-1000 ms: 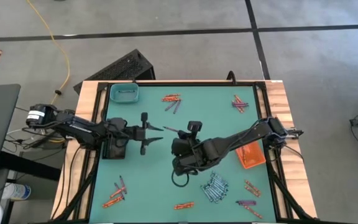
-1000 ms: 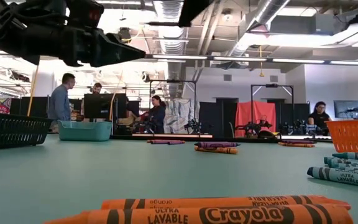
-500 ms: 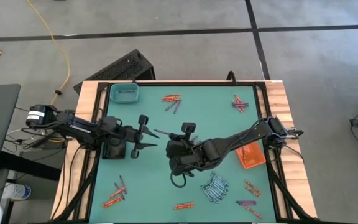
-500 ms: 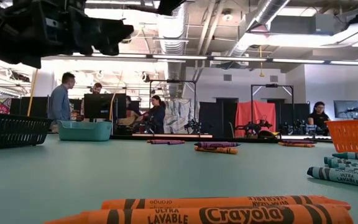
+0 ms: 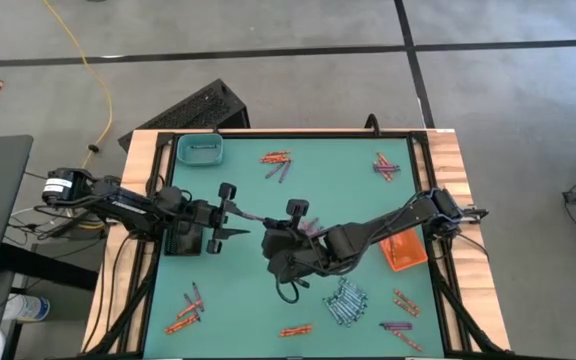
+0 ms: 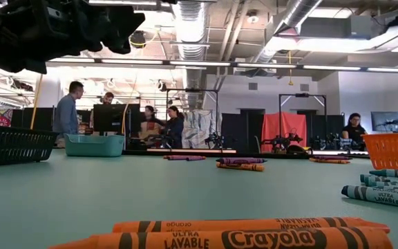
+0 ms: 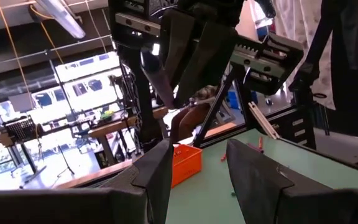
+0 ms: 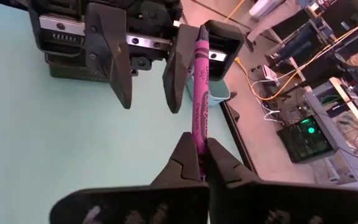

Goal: Sort crayons
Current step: Put the purple crayon into the black bin

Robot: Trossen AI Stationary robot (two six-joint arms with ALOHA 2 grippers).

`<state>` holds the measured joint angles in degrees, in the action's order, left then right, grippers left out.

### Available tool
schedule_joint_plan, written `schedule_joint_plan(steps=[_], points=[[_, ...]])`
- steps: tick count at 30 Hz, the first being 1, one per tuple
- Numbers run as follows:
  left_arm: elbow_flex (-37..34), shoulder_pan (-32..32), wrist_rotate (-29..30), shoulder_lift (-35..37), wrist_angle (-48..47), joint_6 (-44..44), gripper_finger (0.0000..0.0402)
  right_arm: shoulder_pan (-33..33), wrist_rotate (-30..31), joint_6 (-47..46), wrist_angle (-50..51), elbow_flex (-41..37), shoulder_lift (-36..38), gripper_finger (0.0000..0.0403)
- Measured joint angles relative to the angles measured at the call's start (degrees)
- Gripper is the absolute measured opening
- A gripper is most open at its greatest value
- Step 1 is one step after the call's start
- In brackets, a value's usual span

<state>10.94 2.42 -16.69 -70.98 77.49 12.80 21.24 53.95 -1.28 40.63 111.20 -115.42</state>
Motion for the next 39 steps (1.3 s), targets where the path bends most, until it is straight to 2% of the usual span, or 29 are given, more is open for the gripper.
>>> schedule_joint_plan(steps=[6,12,20,24,28,31,34,39], points=[[0.0,0.0,0.0,0.0,1.5,0.0,0.0141,0.1,0.0,-0.1,-1.0,0.0,0.0,0.0001],[0.0,-0.1,-2.6,0.0,1.4,0.0,0.0141,0.1,0.0,0.9,-3.0,0.0,0.0,0.0001],[0.0,-0.1,-2.5,0.0,-4.5,0.7,0.0141,1.0,0.3,0.5,-0.4,0.0,0.0,0.0001],[0.0,-0.1,-0.7,0.0,-10.1,2.9,0.0141,2.1,1.5,-7.0,9.0,0.0,0.0,0.0001],[0.0,-0.1,1.8,0.0,-14.1,4.6,0.0141,3.6,1.6,-20.9,21.9,-0.4,0.0,0.0001],[0.0,-0.1,2.5,0.0,-15.1,5.9,0.0141,5.4,1.7,-29.4,27.1,-2.6,-0.1,0.0001],[0.0,-0.1,2.5,0.0,-13.8,6.2,0.0141,7.0,2.9,-35.0,28.7,-4.5,-0.2,0.0001],[0.0,-0.1,2.1,0.0,-9.6,6.1,0.0141,7.3,5.8,-36.1,24.8,-7.7,-0.2,0.0001]])
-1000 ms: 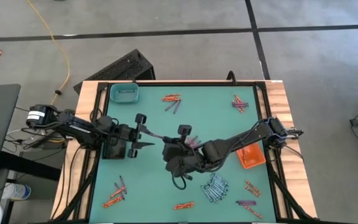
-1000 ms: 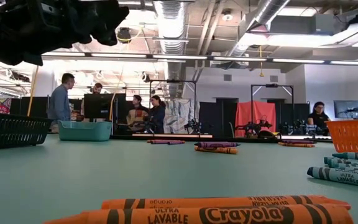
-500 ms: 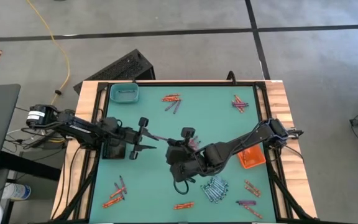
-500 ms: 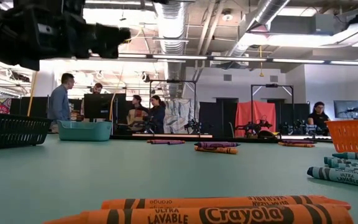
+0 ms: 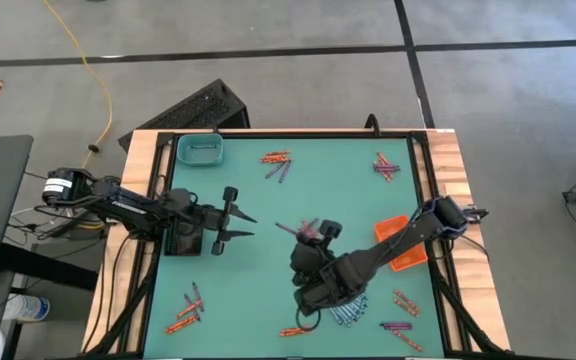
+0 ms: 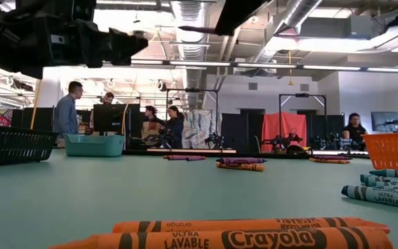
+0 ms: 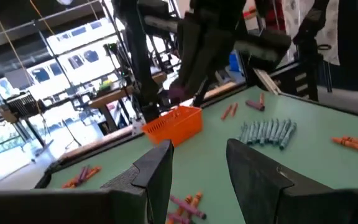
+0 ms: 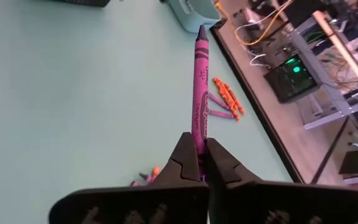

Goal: Sort crayons
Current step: Put the purple crayon into the black bin

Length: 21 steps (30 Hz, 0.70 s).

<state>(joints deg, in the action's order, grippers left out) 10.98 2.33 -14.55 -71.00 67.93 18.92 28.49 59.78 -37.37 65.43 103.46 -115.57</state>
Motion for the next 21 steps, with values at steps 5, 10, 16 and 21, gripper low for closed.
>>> schedule_joint_plan(steps=[5,10,16,21], points=[[0.0,0.0,0.0,0.0,-0.6,-1.9,0.0141,-0.5,0.5,-0.1,-1.1,-0.7,0.1,0.0001],[0.0,0.0,3.0,0.0,-3.1,-3.6,0.0141,-0.4,0.1,-0.7,-1.4,-3.2,0.1,0.0001],[0.0,0.0,7.8,0.0,-4.4,-5.2,0.0141,-0.3,-1.1,-1.8,-5.6,-10.6,0.1,0.0001],[0.0,0.0,10.8,0.0,-4.4,-6.2,0.0141,-0.6,0.3,-1.1,-11.7,-17.0,0.1,0.0001]])
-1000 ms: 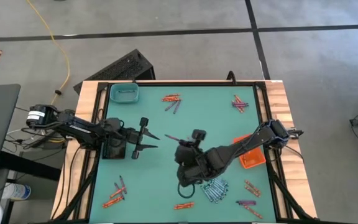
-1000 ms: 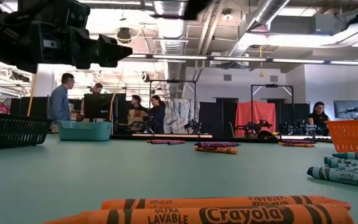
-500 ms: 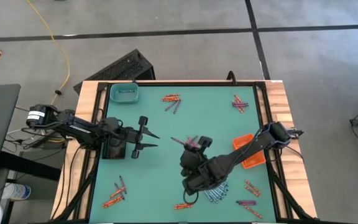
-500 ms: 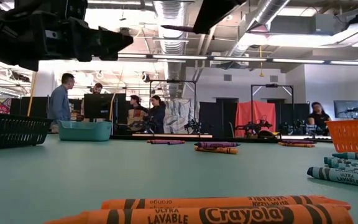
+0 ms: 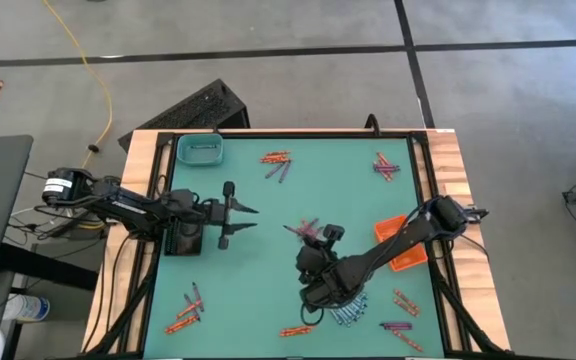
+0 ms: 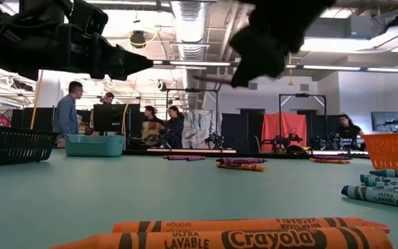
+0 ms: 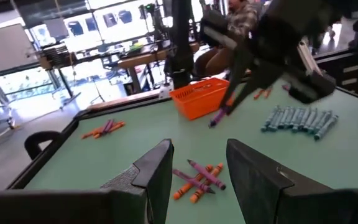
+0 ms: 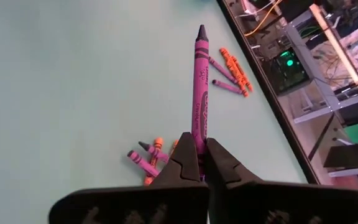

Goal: Sort crayons
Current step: Put the purple crayon into the black bin

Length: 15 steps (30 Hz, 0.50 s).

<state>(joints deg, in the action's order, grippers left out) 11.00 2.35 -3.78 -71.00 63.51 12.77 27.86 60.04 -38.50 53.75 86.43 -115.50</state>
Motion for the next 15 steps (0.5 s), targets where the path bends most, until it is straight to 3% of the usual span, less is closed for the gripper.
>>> schedule_joint_plan(steps=[7,15], points=[[0.0,0.0,0.0,0.0,0.1,-1.9,0.0141,-2.0,3.4,4.4,-9.9,-5.3,0.0,0.0001],[0.0,0.0,-5.4,0.1,0.1,-2.2,0.0141,-4.6,-0.7,28.1,-38.3,-6.9,0.0,0.0001]])
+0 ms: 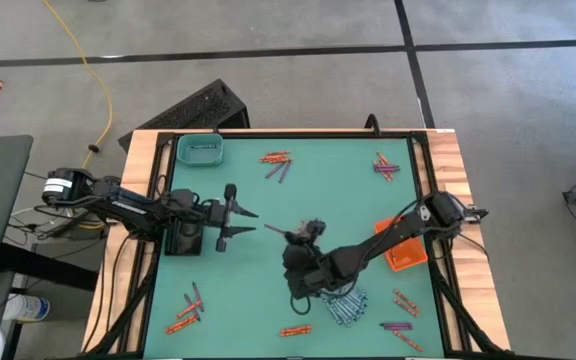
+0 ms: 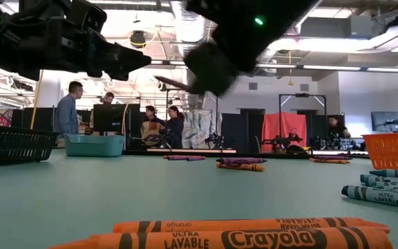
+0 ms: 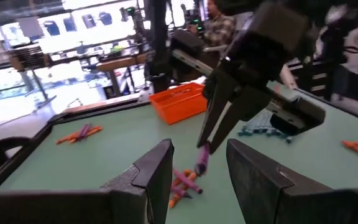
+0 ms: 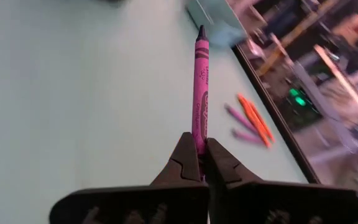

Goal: Sort crayons
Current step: Put the purple crayon into the black bin

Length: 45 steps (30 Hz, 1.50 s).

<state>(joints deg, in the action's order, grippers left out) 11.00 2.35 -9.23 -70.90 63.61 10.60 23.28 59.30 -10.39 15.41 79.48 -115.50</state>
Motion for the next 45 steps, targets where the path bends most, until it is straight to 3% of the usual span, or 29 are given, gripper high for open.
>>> schedule_joint_plan(steps=[7,16,25,33,36,45], points=[[0.0,0.0,-5.9,0.1,1.0,2.7,0.0141,-0.6,-2.6,10.2,-15.7,0.0,0.0,0.0001],[0.0,0.0,-13.5,0.2,7.7,2.1,0.0141,-0.9,-3.9,13.1,-25.7,0.0,0.0,0.0001],[0.0,0.0,-15.2,0.2,15.2,-3.1,0.0141,-0.8,-7.0,25.6,-41.0,0.0,0.0,0.0001],[0.0,-0.3,-16.2,0.2,22.3,-6.6,0.0139,-0.9,-8.5,30.6,-47.3,0.0,0.1,0.0001],[0.0,-0.8,-16.2,0.2,22.3,-6.7,0.012,-0.9,-8.5,31.7,-48.2,0.0,0.1,0.0001],[0.0,-2.0,-16.1,0.2,22.4,-4.4,0.0011,-1.3,-9.9,31.3,-48.9,0.0,0.1,0.0001]])
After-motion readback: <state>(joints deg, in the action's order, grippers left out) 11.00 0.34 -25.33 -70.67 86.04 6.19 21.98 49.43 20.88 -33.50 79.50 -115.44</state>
